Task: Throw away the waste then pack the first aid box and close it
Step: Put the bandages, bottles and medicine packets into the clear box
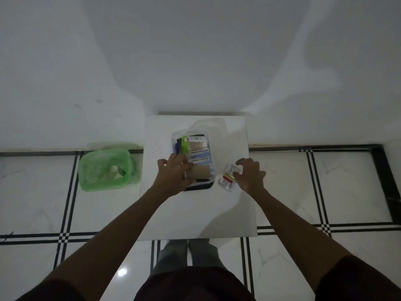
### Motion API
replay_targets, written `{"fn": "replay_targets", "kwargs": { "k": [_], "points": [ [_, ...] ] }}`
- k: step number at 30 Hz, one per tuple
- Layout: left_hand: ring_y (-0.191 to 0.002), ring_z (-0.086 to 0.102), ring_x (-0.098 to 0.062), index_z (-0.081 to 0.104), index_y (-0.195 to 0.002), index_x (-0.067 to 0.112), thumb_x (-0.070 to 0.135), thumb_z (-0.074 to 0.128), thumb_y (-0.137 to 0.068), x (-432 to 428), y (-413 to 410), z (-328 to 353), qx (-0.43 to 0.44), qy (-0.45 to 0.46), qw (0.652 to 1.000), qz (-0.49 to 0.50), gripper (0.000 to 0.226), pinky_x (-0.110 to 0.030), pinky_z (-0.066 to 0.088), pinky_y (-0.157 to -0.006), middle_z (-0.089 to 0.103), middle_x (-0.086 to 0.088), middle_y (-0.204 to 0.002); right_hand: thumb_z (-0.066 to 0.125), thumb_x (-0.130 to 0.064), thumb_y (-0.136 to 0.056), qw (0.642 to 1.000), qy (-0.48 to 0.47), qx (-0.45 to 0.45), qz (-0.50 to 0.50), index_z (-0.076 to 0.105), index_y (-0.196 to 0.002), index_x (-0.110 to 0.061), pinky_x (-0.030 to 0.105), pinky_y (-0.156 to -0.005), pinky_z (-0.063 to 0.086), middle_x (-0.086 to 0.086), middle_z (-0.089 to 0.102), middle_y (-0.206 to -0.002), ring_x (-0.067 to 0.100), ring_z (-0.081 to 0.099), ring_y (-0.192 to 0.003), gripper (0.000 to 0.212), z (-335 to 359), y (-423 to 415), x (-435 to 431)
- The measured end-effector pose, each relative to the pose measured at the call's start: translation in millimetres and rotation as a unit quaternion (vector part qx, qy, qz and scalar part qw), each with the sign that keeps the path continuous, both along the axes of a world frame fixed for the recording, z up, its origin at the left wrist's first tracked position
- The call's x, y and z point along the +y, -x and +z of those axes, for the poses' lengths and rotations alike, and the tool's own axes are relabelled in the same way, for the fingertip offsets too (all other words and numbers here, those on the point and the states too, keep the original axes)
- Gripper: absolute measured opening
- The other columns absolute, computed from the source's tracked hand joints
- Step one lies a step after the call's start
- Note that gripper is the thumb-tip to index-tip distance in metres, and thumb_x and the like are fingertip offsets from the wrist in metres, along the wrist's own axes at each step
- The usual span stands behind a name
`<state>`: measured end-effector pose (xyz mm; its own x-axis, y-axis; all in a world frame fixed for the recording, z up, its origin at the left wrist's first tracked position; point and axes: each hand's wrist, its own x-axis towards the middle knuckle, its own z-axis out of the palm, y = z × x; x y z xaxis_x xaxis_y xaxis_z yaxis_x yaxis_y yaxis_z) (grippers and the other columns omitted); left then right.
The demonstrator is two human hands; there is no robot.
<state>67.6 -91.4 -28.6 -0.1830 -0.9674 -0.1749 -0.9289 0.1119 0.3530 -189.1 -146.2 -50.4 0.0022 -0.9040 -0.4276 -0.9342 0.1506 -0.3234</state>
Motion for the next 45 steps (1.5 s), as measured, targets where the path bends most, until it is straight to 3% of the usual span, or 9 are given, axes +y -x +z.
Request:
{"fn": "replay_targets", "kwargs": {
  "k": [8,13,18,21,25,29,37,40,45],
  "points": [
    [-0.116,0.041,-0.02,0.055,-0.128,0.031,0.051,0.066,-0.071,-9.3,-11.7,-2.8,0.022,-0.064,0.997,-0.025,0.062,-0.04,0.022,-0.084,0.053,0.006,-0.128,0.071,-0.027,-0.078,0.999,-0.046,-0.008,0.025,0.043,-0.131,-0.024,0.049,-0.098,0.034,0.004,0.043,-0.137,0.028,0.034,-0.128,0.06,-14.6,-0.4,-6.7],
    [-0.119,0.044,-0.015,0.067,-0.11,0.031,0.065,0.04,-0.073,-2.7,-13.5,1.6,0.056,-0.024,0.998,0.008,0.056,-0.04,0.021,-0.089,0.058,0.009,-0.124,0.079,-0.037,-0.071,0.993,-0.076,0.059,0.07,0.038,-0.132,-0.022,0.05,-0.096,0.037,0.007,0.043,-0.132,0.03,0.039,-0.124,0.076,-22.4,0.3,-7.8],
    [-0.11,0.049,-0.02,0.069,-0.102,0.021,0.037,0.057,-0.082,11.2,-14.7,-5.1,0.162,0.094,0.971,0.145,0.028,-0.04,0.039,-0.086,0.061,-0.002,-0.118,0.081,-0.037,-0.067,0.993,-0.058,0.082,0.069,0.045,-0.116,-0.014,0.049,-0.091,0.039,0.011,0.044,-0.12,0.031,0.041,-0.116,0.065,-26.2,-0.8,-4.7],
    [-0.099,0.056,-0.018,0.062,-0.116,0.012,0.021,0.067,-0.085,15.5,-11.0,1.6,0.289,0.032,0.91,0.296,0.033,-0.032,0.051,-0.079,0.062,-0.005,-0.112,0.085,-0.041,-0.061,0.99,-0.093,0.086,0.056,0.046,-0.117,-0.012,0.051,-0.094,0.04,0.011,0.039,-0.121,0.032,0.038,-0.119,0.074,-29.8,1.0,-4.4],
    [-0.088,0.067,-0.021,0.06,-0.123,0.015,0.029,0.068,-0.085,16.0,-15.9,-3.8,0.321,-0.109,0.872,0.353,0.041,-0.028,0.054,-0.079,0.07,-0.004,-0.098,0.079,-0.016,-0.068,0.991,-0.098,-0.061,-0.068,0.053,-0.087,-0.015,0.036,-0.079,0.036,0.004,0.056,-0.089,0.026,0.055,-0.091,0.032,-28.7,3.1,-8.1],
    [-0.082,0.07,-0.029,0.063,-0.121,0.01,0.023,0.064,-0.089,13.7,-14.5,-5.5,0.375,-0.155,0.834,0.375,0.035,-0.028,0.061,-0.066,0.072,-0.014,-0.089,0.079,-0.003,-0.068,0.969,-0.028,-0.197,-0.147,0.058,-0.073,-0.01,0.02,-0.057,0.039,0.007,0.057,-0.077,0.02,0.052,-0.072,0.023,1.9,8.1,-20.3],
    [-0.09,0.071,-0.031,0.061,-0.124,0.009,0.019,0.061,-0.091,14.8,-12.5,0.7,0.436,-0.187,0.782,0.405,0.034,-0.04,0.059,-0.08,0.073,-0.019,-0.099,0.08,0.0,-0.071,0.821,0.01,-0.476,-0.315,0.055,-0.075,-0.015,0.03,-0.057,0.054,0.015,0.066,-0.09,0.022,0.064,-0.073,0.03,69.4,-24.0,-30.2],
    [-0.09,0.071,-0.029,0.06,-0.126,0.009,0.02,0.062,-0.09,16.1,-14.1,1.5,0.456,-0.194,0.768,0.405,0.038,-0.043,0.058,-0.084,0.072,-0.019,-0.1,0.081,-0.001,-0.069,0.875,-0.01,-0.435,-0.213,0.058,-0.086,-0.008,0.035,-0.064,0.061,0.016,0.07,-0.094,0.025,0.07,-0.082,0.029,65.2,-65.5,-18.5],
    [-0.09,0.069,-0.028,0.058,-0.126,0.006,0.017,0.064,-0.089,16.2,-13.9,6.2,0.457,-0.189,0.767,0.409,0.04,-0.044,0.057,-0.084,0.071,-0.018,-0.1,0.079,-0.008,-0.075,0.952,0.069,-0.297,-0.035,0.058,-0.093,-0.002,0.013,-0.061,0.049,0.014,0.07,-0.095,0.02,0.067,-0.082,0.028,43.4,-101.1,-10.6]
  ]
}}
